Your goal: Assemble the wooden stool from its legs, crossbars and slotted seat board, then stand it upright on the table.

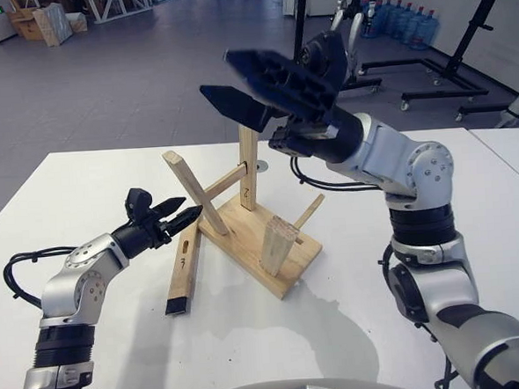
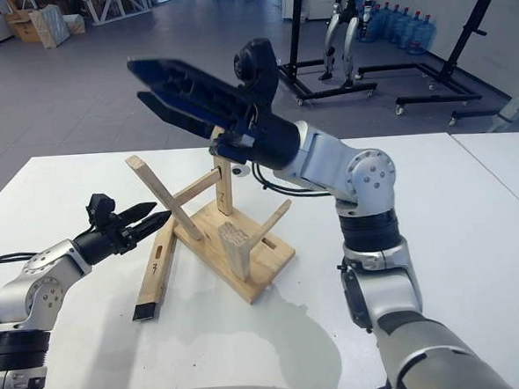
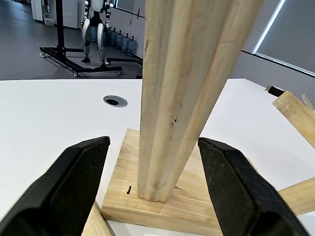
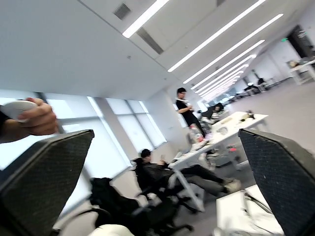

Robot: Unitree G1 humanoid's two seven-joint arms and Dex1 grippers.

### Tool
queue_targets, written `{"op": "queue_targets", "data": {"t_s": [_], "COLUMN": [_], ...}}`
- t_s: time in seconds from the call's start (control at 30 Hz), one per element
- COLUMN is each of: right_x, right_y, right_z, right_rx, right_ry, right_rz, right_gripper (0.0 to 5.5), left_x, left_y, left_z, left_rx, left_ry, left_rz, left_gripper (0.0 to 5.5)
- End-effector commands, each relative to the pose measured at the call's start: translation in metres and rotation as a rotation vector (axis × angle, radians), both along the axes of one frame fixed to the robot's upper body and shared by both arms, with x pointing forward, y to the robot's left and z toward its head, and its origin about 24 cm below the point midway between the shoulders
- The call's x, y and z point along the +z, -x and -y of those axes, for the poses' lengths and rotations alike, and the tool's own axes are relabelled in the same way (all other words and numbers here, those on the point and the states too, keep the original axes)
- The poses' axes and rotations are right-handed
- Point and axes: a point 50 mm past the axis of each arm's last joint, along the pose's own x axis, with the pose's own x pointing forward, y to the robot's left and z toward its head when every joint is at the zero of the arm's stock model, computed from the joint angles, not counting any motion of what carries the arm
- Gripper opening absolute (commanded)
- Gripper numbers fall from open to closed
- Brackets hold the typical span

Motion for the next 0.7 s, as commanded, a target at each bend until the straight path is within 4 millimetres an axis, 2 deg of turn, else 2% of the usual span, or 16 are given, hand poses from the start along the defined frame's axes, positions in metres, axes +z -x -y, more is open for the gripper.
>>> {"op": "queue_targets", "data": {"t_s": [0.03,0.13,0.23,0.3,0.47,0.7], "right_x": [0.000,-0.012,-0.040,-0.044,-0.035,-0.007], "right_y": [0.007,0.018,0.026,0.030,0.032,0.028], "right_z": [-0.019,-0.030,-0.008,0.000,-0.003,-0.016], "right_rx": [0.132,0.211,0.229,0.229,0.249,0.281], "right_ry": [-0.010,0.038,0.148,0.171,0.119,-0.015], "right_rz": [-0.021,-0.022,0.005,0.023,0.028,0.072], "right_gripper": [5.40,5.40,5.40,5.40,5.40,5.40], "left_x": [0.000,-0.003,-0.005,-0.006,-0.008,-0.007], "left_y": [-0.004,-0.003,-0.002,-0.003,-0.002,-0.004], "left_z": [0.000,0.002,0.002,0.002,0.005,0.008], "left_rx": [-0.004,-0.010,-0.014,-0.017,-0.022,-0.026], "left_ry": [-0.012,-0.012,-0.016,-0.016,-0.012,-0.013], "left_rz": [0.013,0.009,0.003,0.003,-0.001,0.004], "left_gripper": [3.28,3.28,3.28,3.28,3.28,3.28]}}
